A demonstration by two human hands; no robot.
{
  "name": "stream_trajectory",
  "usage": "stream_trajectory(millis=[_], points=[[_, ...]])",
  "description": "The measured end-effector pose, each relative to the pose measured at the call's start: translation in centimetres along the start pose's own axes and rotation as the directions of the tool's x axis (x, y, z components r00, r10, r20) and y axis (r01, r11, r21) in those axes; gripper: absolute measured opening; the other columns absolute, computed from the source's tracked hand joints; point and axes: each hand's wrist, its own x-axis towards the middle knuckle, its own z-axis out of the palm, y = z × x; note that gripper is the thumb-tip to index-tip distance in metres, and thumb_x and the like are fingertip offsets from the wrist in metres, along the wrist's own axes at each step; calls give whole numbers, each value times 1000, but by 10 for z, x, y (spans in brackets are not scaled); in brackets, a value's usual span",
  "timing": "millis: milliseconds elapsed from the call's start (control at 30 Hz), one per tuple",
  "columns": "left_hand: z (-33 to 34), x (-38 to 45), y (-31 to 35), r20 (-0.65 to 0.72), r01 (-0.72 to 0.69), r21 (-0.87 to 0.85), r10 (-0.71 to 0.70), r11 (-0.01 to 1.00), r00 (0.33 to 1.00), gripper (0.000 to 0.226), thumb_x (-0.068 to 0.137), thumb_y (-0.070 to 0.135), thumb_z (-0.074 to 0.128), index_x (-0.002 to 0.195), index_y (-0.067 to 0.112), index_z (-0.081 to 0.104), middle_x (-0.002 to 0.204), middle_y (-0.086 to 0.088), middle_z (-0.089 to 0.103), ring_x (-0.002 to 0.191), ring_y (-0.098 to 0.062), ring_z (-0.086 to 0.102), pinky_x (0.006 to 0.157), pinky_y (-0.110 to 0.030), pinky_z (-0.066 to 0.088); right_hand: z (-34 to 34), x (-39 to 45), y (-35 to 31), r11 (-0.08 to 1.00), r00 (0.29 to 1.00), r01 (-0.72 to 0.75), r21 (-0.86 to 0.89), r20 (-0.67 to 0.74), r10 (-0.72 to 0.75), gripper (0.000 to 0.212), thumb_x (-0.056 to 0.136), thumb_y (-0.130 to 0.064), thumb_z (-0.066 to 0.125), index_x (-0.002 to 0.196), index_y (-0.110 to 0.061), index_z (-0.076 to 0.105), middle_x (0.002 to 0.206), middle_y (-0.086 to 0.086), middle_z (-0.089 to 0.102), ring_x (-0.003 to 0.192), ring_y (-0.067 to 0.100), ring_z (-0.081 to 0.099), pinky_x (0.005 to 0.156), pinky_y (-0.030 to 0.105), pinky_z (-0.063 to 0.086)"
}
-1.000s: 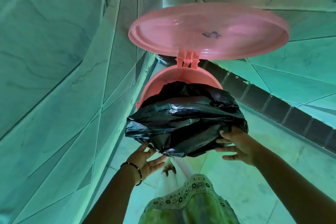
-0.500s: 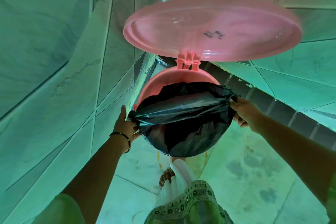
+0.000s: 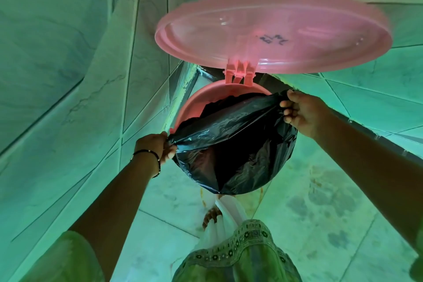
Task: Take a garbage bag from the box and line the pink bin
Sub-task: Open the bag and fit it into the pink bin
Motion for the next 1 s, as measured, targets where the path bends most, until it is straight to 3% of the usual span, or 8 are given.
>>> stream_trajectory(millis=[100,267,333,400,467,600,900,1000], points=[[6,-5,4,55,59,-208,-49,976,997,24,98,11,39,121,7,46,72,-15,60,31,-14,59,33,-24,50,-3,0,-1,999,1000,-9,50,11,8,15,96,-18,46,83,-18,51,46,-3,61,57,14,46,55,25,38],[22,-27,-14,-162,-381,27,380,924,911,17,94,16,47,79,7,48,66,-12,55,33,-4,55,47,-27,52,-8,0,3,994,999,10,111,45,-15,16,98,-14,41,87,-19,52,47,-7,65,64,14,55,64,27,46],[36,-41,-32,-25,-455,150,463,878,886,15,95,19,45,82,13,52,67,-13,61,47,-13,61,58,-33,53,-8,0,6,995,998,33,92,41,-37,16,98,-11,38,94,-17,53,48,-8,66,60,12,56,63,26,46],[49,-51,-46,304,-570,461,482,680,822,21,96,18,42,115,17,49,105,-22,66,89,-28,68,85,-43,54,-7,1,7,997,997,53,56,44,-56,17,98,-8,36,103,-16,51,49,-8,65,58,11,55,60,25,45],[52,-48,-48,507,-668,651,448,359,736,52,95,16,43,143,10,22,143,-19,41,128,-30,47,108,-39,38,-8,1,6,997,995,78,11,63,-78,20,97,-6,36,107,-17,49,57,-5,65,58,11,53,59,25,43],[42,-35,-14,526,-758,648,675,76,518,72,90,8,49,149,11,8,147,-21,28,134,-36,32,112,-44,29,-12,4,1,989,990,129,-72,68,-124,26,95,-4,39,113,-18,52,80,1,59,60,11,52,58,25,41],[40,13,28,303,-747,500,720,438,624,46,85,-13,34,127,5,35,125,-17,55,114,-33,56,91,-32,43,-7,27,2,922,966,258,-288,64,-251,36,88,2,49,121,-9,59,114,6,63,95,19,59,71,29,45],[44,22,32,310,-752,512,727,415,613,43,84,-14,33,123,4,37,122,-16,58,105,-34,59,87,-39,48,-2,35,1,891,950,313,-328,116,-291,37,89,0,51,121,-15,62,117,10,65,96,21,57,78,31,45]])
